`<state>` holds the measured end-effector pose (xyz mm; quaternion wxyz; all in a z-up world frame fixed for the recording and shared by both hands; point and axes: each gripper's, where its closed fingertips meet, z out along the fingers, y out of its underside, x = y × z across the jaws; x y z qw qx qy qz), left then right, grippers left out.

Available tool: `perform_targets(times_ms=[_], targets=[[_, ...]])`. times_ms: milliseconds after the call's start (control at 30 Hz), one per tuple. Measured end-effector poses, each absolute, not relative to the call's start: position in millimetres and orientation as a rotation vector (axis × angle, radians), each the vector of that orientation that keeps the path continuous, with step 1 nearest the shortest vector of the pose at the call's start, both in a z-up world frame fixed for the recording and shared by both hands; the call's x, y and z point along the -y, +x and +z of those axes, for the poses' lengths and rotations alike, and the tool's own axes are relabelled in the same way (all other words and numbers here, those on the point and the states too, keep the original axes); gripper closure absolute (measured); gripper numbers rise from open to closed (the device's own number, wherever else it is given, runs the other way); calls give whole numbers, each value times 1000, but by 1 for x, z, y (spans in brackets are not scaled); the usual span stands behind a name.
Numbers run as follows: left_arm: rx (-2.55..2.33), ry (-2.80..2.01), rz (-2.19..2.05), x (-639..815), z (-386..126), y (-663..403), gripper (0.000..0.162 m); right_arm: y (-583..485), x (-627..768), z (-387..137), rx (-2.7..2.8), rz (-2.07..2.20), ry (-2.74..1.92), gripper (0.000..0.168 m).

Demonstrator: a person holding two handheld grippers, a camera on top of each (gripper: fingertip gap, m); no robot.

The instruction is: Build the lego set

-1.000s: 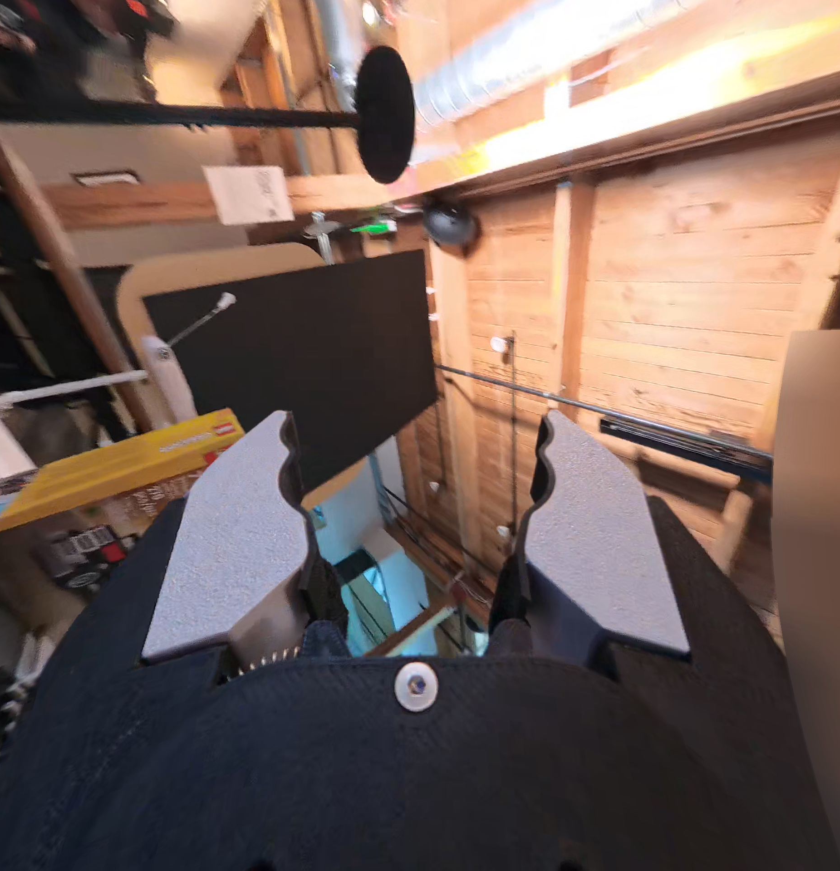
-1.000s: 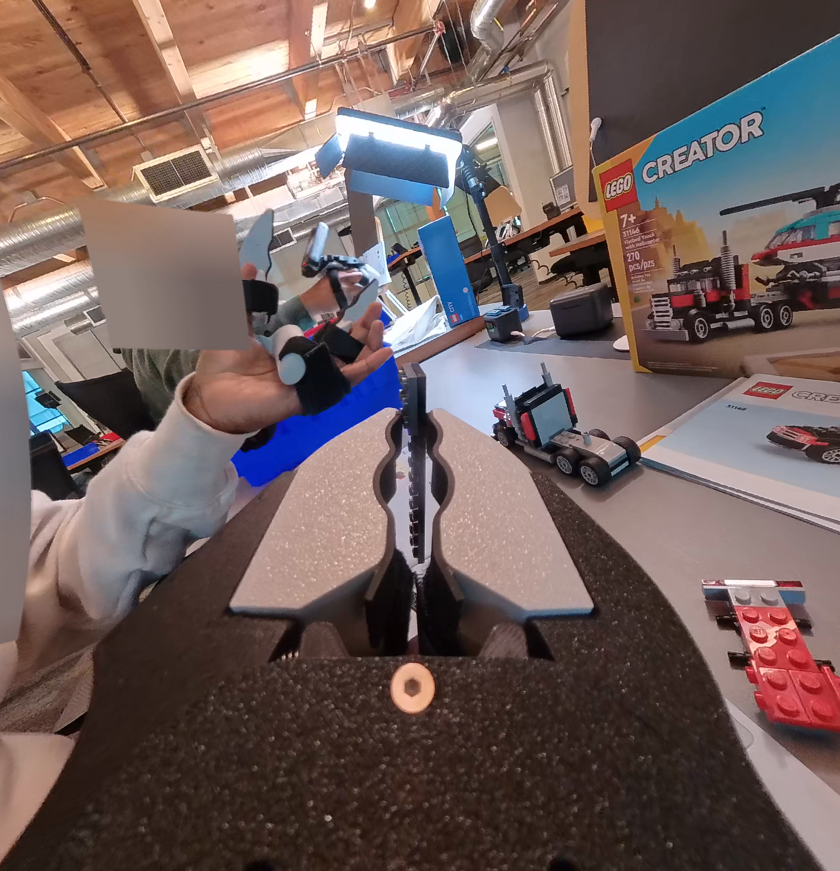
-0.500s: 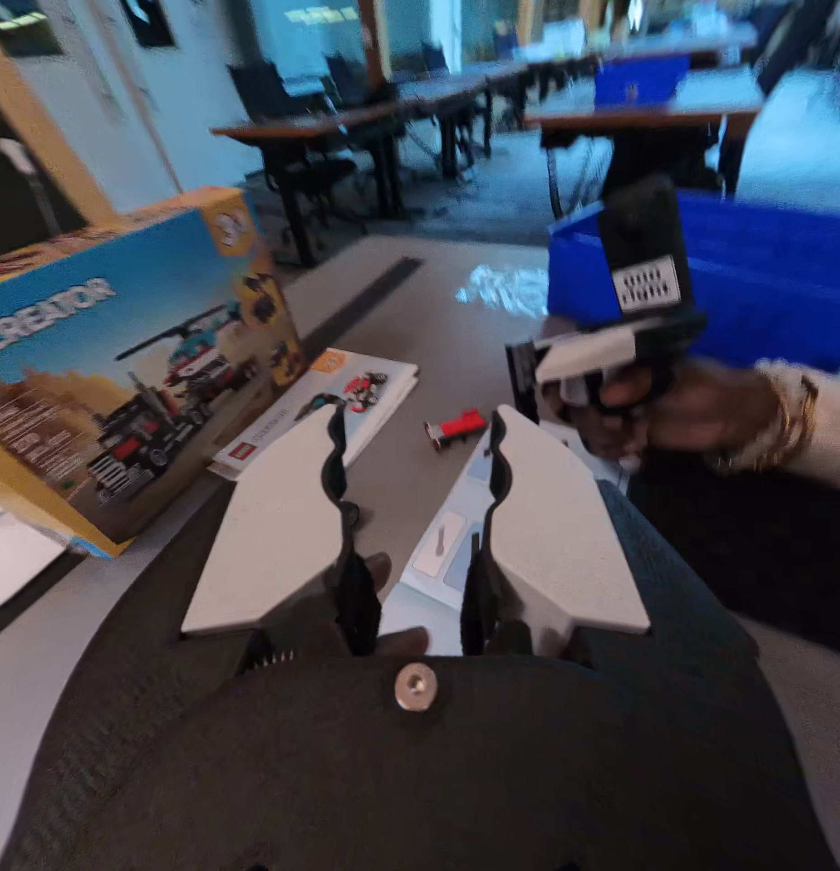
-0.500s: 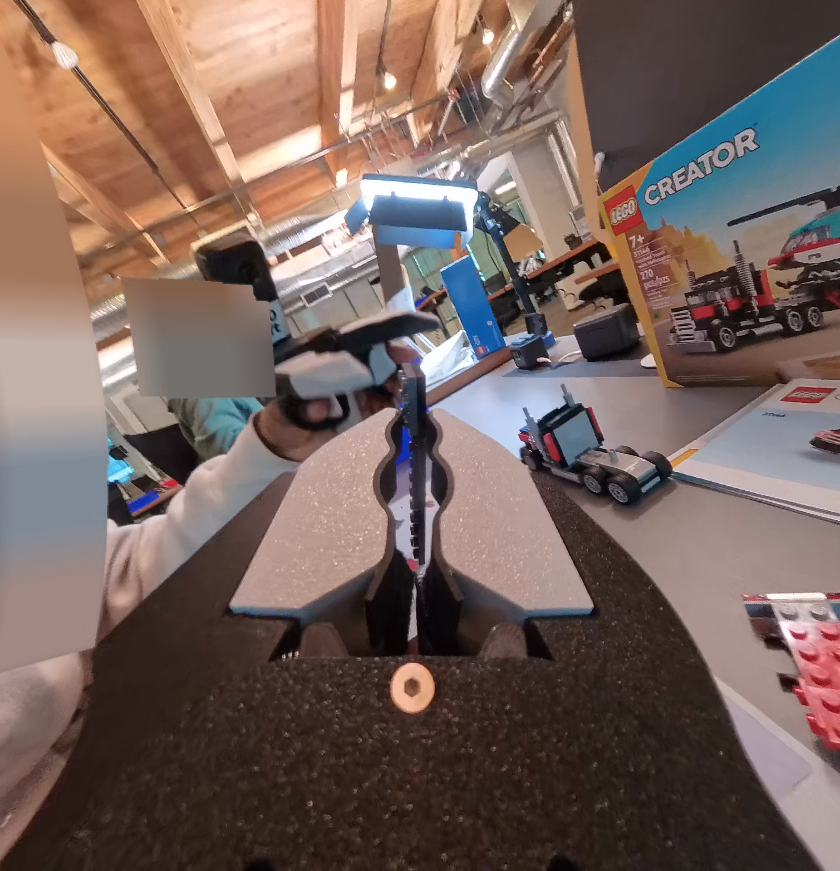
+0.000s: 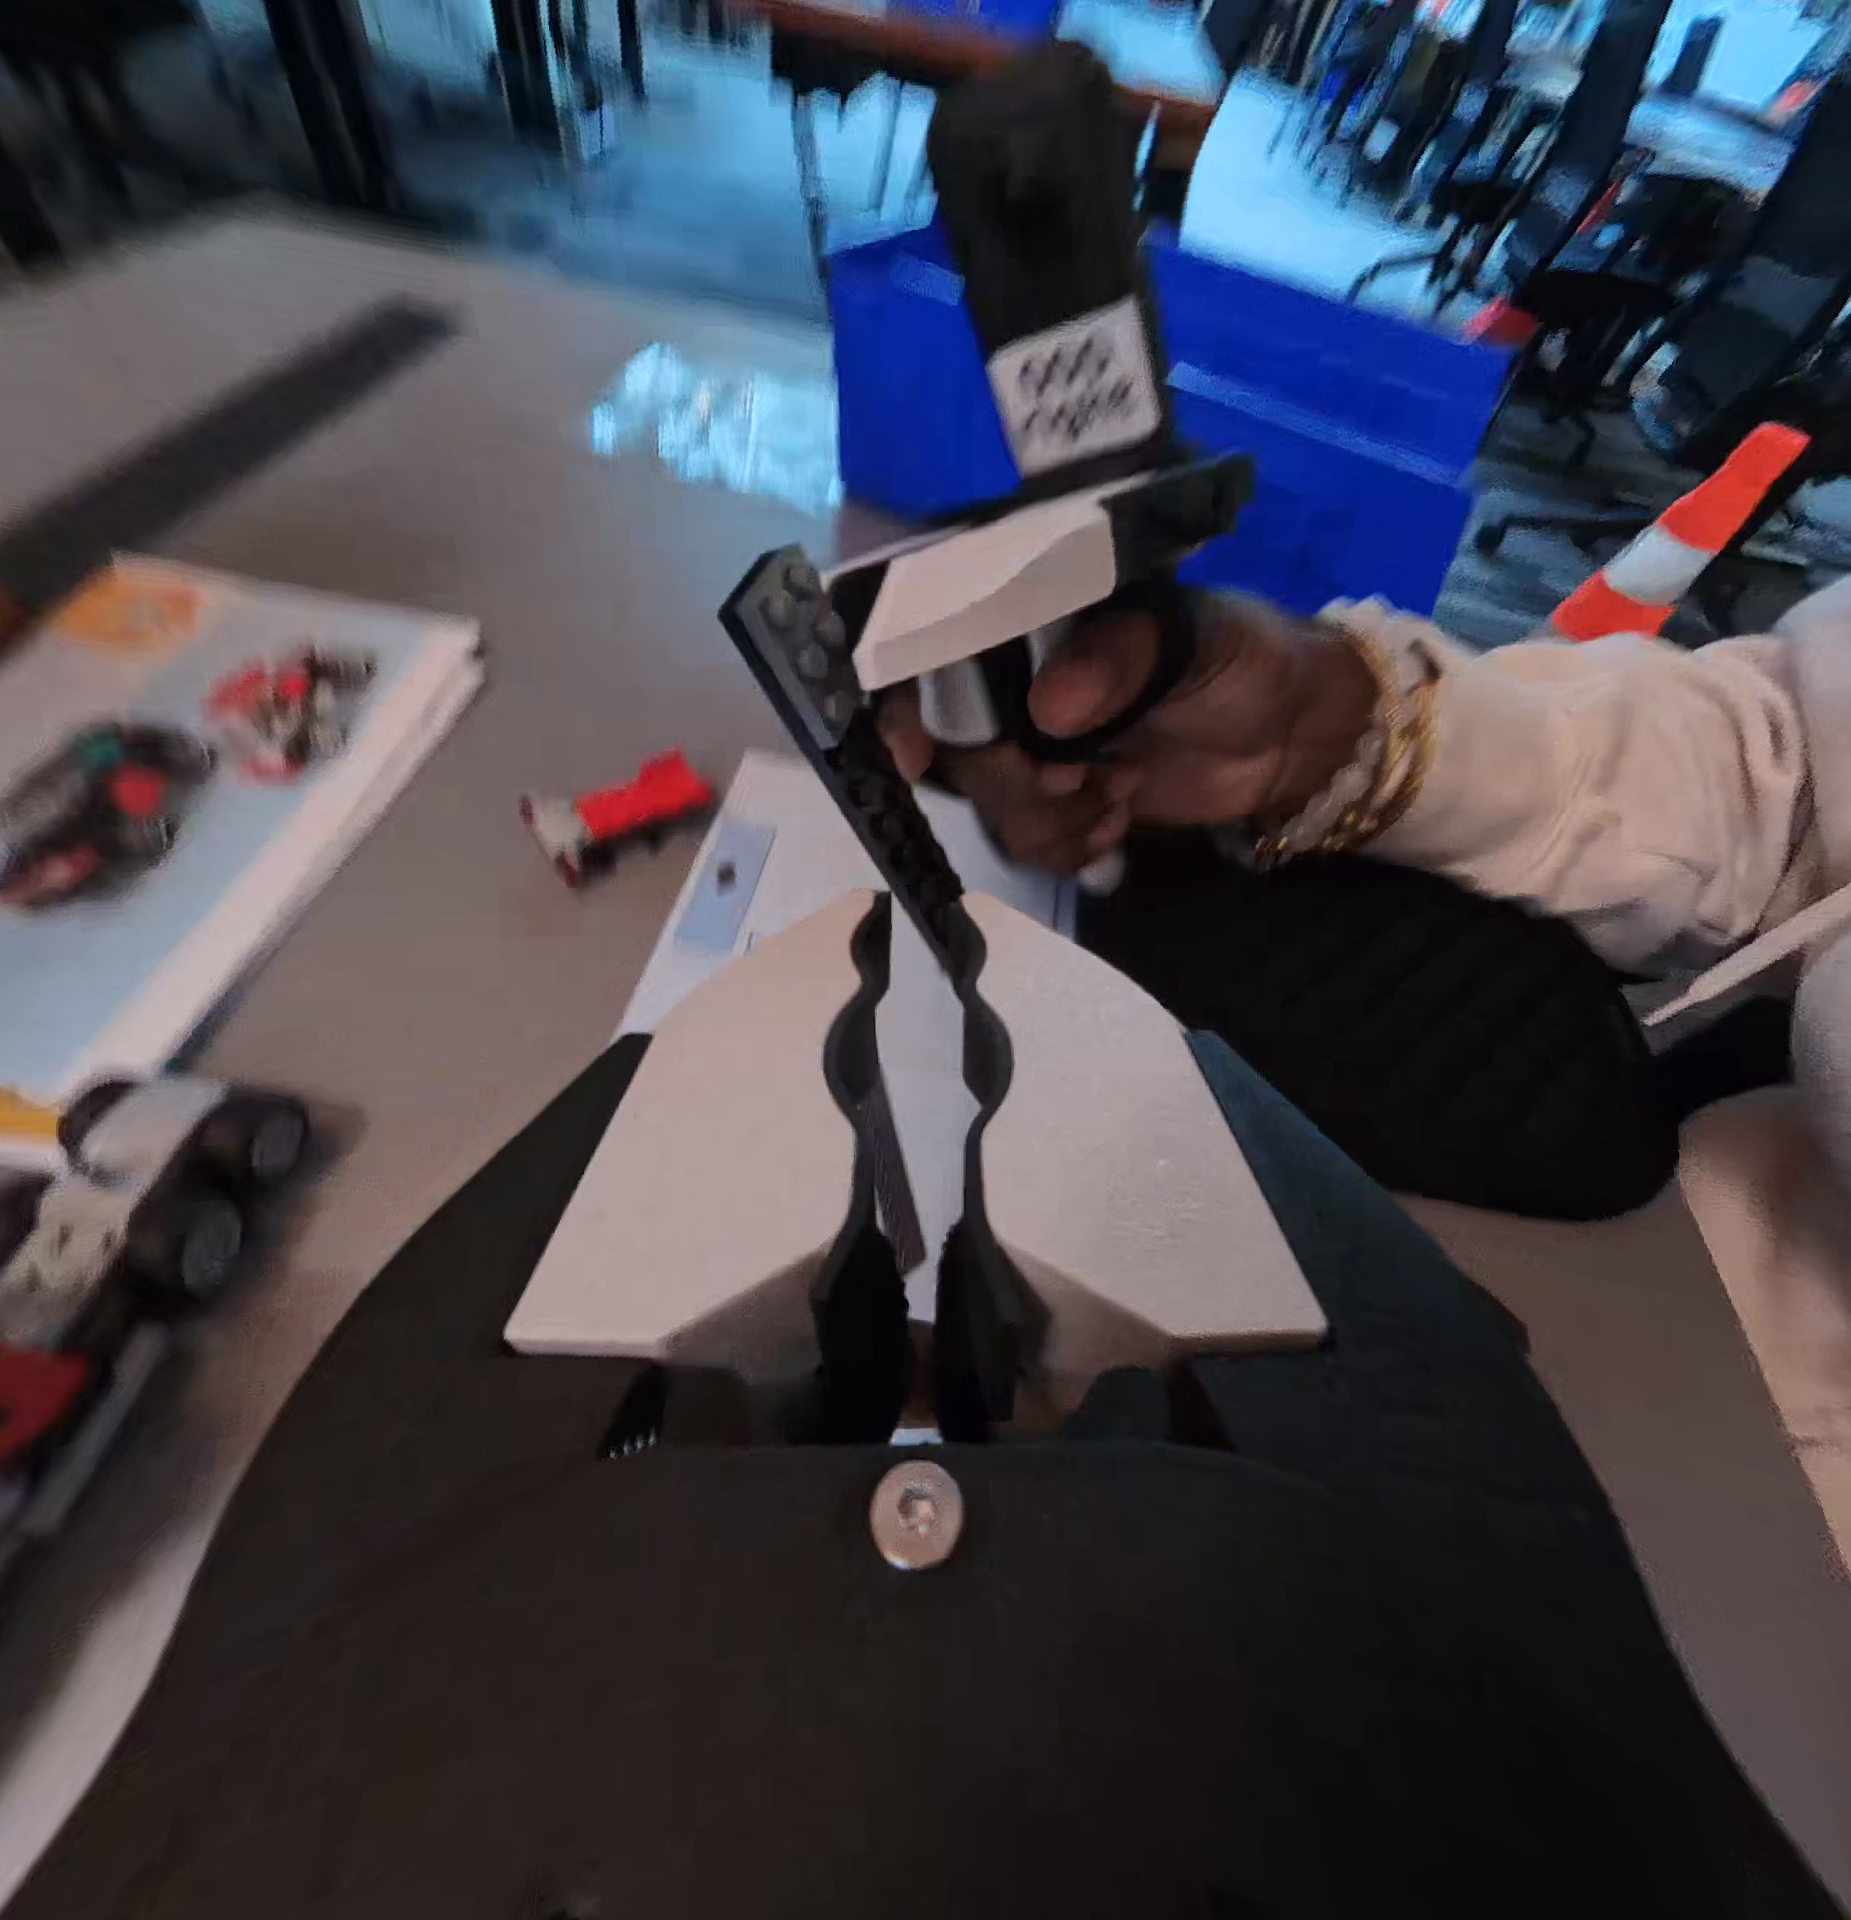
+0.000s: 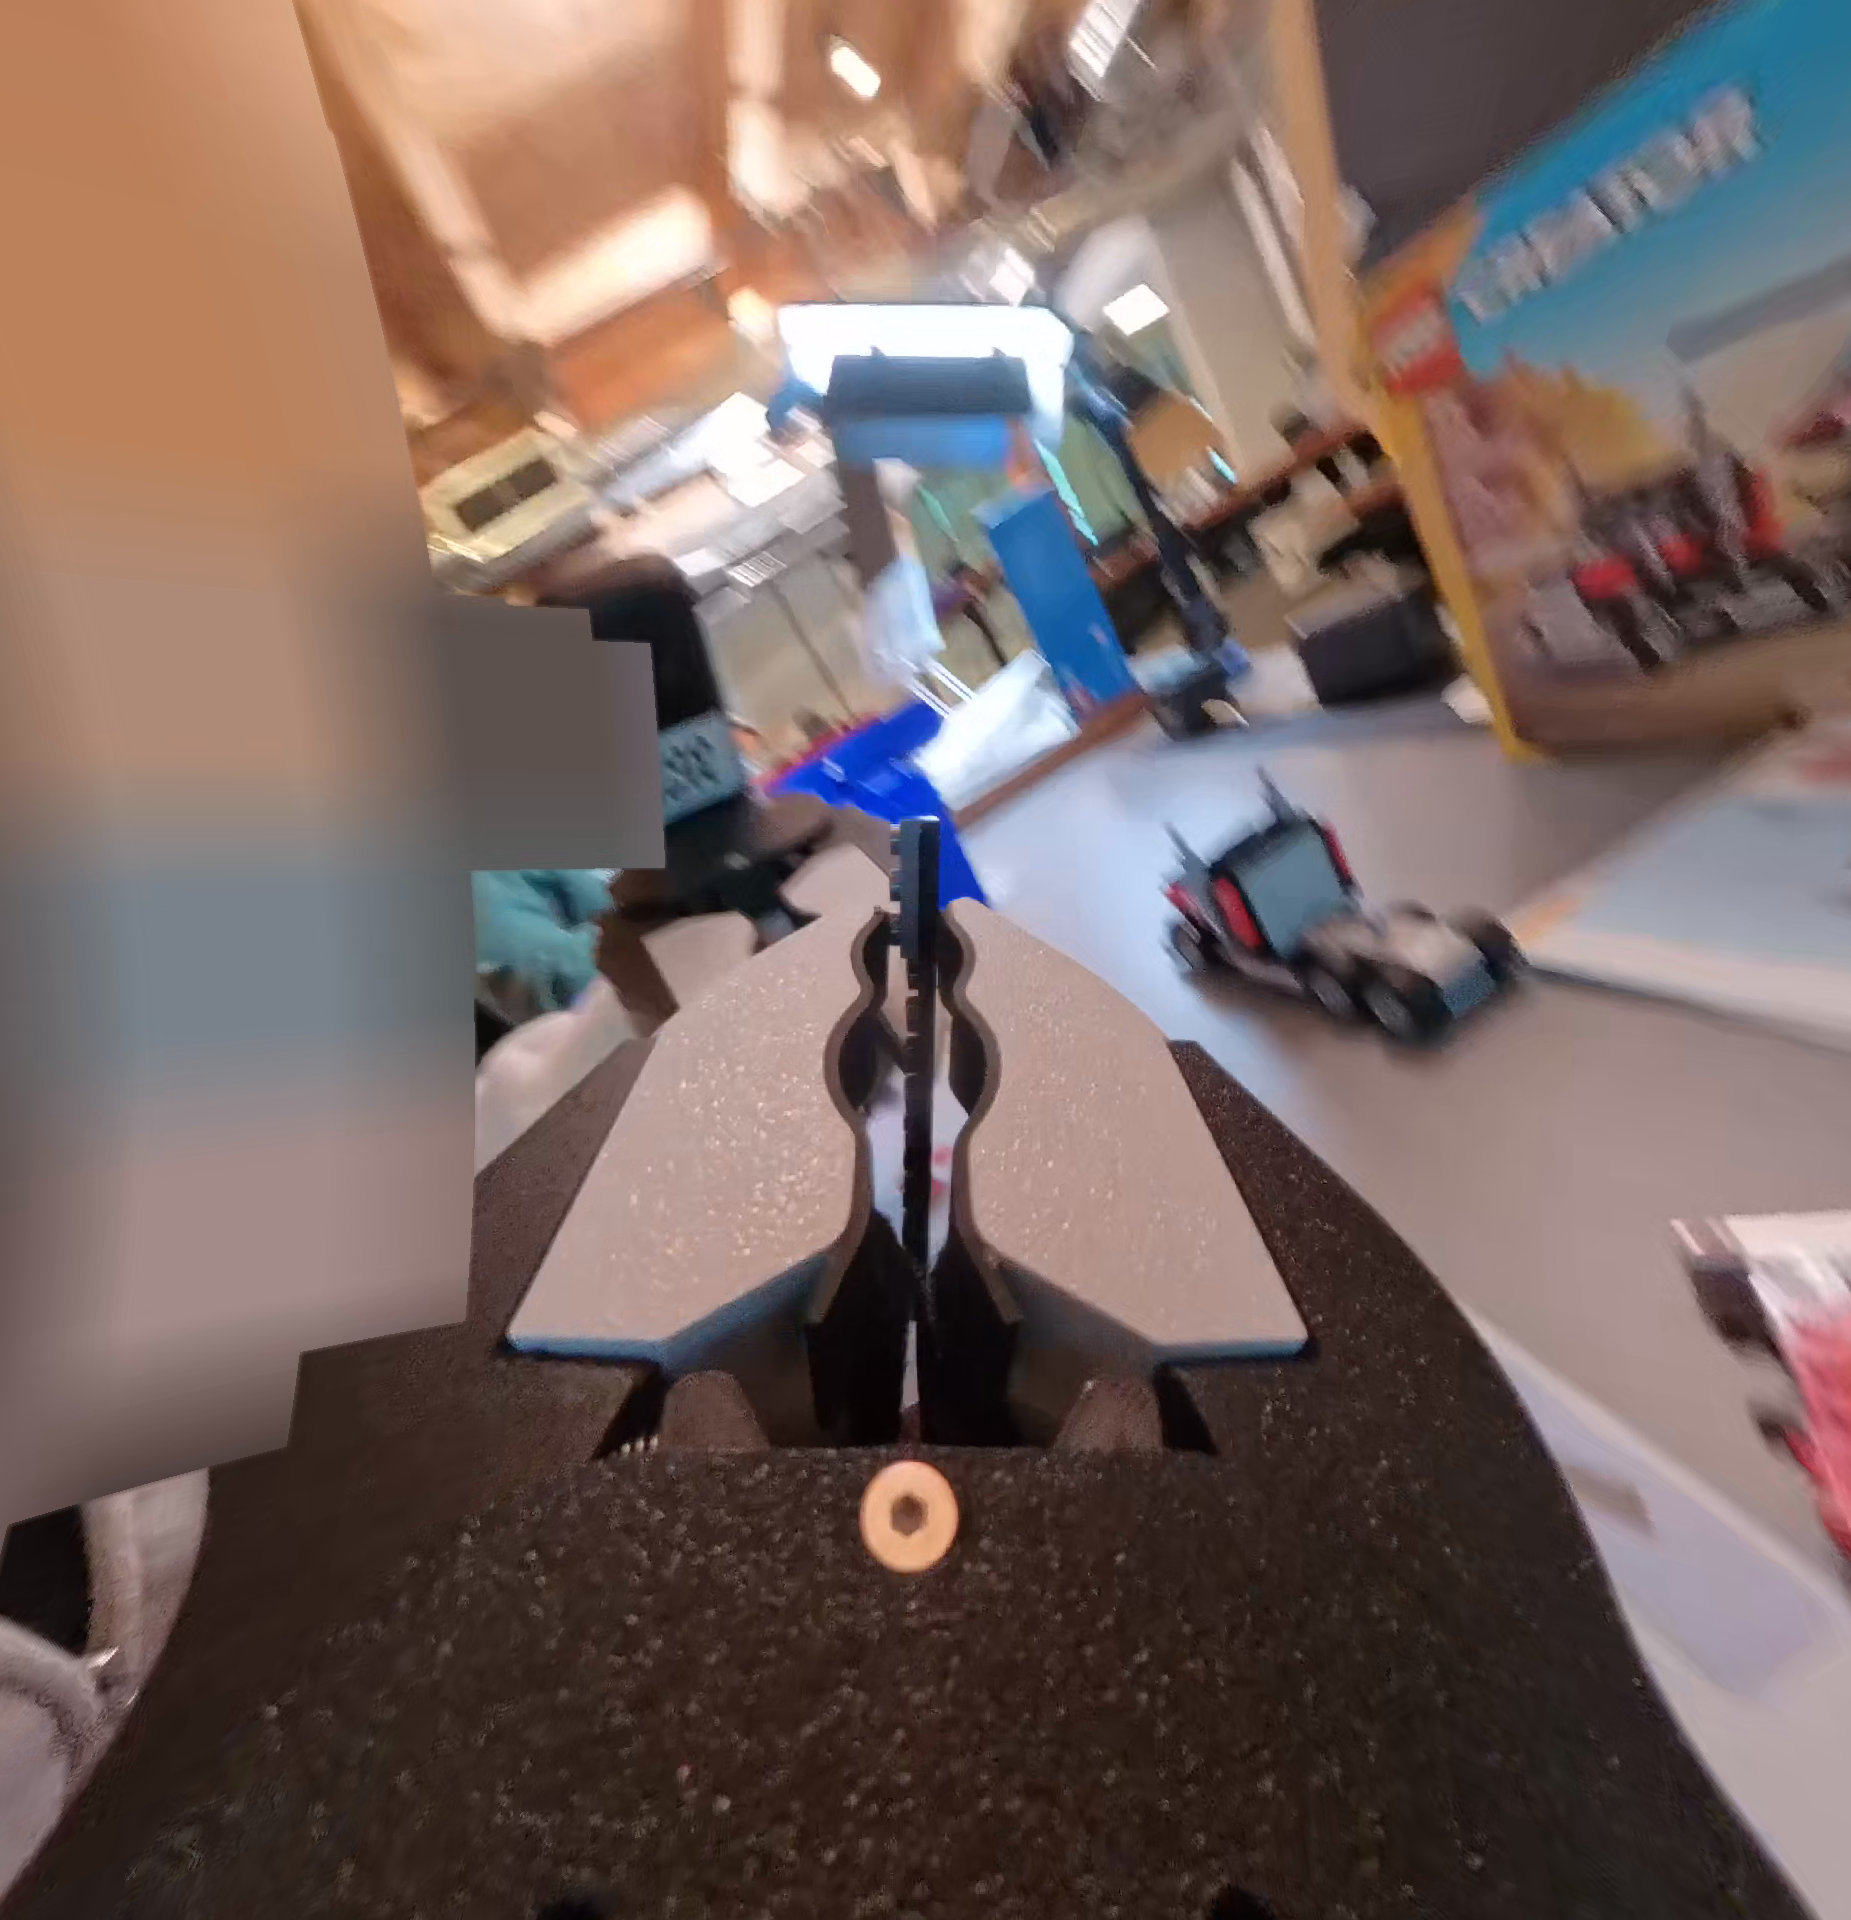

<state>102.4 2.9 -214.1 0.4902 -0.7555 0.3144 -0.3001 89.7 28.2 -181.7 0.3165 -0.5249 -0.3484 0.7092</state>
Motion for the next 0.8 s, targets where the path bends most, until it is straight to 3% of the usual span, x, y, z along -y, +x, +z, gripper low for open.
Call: perform_targets(times_ms=[67, 200, 267, 400, 533, 633, 800], targets=[[-754, -1996, -694, -3, -232, 88, 136, 90, -40, -209, 873, 1730, -1598, 160], [-753, -2067, -484, -16, -249, 84, 106, 106, -61, -216, 757, 1539, -1719, 159], [-827, -2067, -408, -21, -257, 100, 103, 108, -59, -224, 806, 1496, -1794, 152], [-793, -2074, -307, -42, -265, 119, 100, 112, -59, -213, 615, 1696, -1742, 167], [-732, -2146, -246, -48, -274, 110, 101, 123, -63, -210, 580, 1703, -1732, 166], [-720, -2115, -213, -41, -269, 92, 110, 131, -57, -226, 890, 1559, -1833, 151], [-671, -2177, -333, -34, -279, 81, 111, 128, -49, -275, 1455, 1026, -2019, 130]])
